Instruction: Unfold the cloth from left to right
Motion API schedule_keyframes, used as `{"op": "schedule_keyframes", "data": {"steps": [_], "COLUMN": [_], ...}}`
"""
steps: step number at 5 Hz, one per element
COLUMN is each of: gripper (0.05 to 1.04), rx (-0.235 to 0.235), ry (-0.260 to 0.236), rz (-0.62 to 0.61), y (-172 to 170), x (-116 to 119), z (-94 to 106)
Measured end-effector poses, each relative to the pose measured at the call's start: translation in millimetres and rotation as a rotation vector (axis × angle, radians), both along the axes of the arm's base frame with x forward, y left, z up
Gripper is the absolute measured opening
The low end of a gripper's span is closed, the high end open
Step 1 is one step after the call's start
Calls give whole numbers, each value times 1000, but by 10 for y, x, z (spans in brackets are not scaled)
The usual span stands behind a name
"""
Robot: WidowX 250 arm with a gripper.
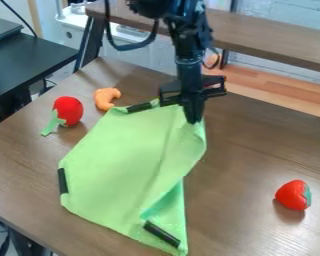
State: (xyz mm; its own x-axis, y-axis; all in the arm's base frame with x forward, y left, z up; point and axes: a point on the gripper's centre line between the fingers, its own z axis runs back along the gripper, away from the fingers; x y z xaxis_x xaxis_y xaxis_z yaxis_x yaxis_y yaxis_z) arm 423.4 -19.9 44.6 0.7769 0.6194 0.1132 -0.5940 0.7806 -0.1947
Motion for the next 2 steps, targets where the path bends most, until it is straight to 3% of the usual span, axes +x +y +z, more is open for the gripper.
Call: {"op": "schedule_keyframes", "data": {"steps": [2], "gripper": [49], "rx": [-39], "ry": [-16], "rz": [23], "y": [-176], "x": [116], "z": [-5]}}
